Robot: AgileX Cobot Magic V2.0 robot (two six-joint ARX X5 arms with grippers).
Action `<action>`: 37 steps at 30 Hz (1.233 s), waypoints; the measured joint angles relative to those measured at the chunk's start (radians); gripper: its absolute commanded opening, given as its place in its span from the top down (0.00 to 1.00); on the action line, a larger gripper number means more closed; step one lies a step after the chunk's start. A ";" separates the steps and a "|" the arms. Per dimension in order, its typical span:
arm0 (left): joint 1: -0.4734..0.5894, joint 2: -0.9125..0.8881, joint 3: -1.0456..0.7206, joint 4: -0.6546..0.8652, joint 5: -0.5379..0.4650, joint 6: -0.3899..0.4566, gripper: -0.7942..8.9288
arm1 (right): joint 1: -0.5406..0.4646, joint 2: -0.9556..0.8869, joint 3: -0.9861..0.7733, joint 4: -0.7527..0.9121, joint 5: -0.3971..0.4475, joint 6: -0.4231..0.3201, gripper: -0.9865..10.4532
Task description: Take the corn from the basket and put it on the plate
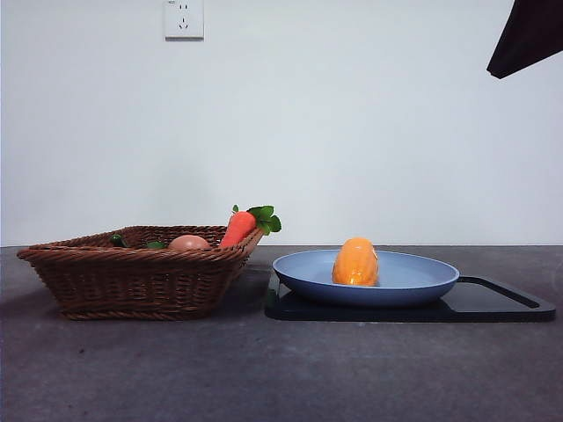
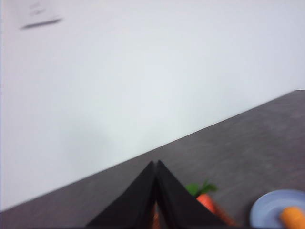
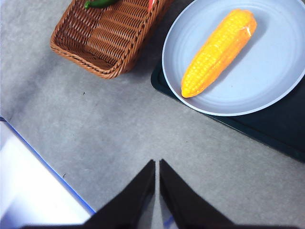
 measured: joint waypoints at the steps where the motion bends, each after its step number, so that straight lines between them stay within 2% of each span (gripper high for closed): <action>1: 0.029 -0.045 -0.056 0.014 0.000 -0.003 0.91 | 0.000 0.000 0.000 0.000 0.000 0.000 0.91; 8: 0.166 -0.341 -0.399 0.086 0.000 -0.014 0.91 | 0.000 0.000 0.000 0.000 0.000 0.000 0.91; 19: 0.206 -0.697 -0.821 0.108 0.000 -0.021 0.91 | 0.000 0.000 0.000 0.000 0.000 0.000 0.91; 31: 0.209 -0.882 -1.040 0.065 -0.002 -0.082 0.91 | 0.000 0.000 0.000 0.000 0.000 0.000 0.91; 37: 0.215 -0.940 -1.070 0.031 -0.071 -0.116 0.91 | 0.000 0.000 0.000 0.000 0.000 0.000 0.91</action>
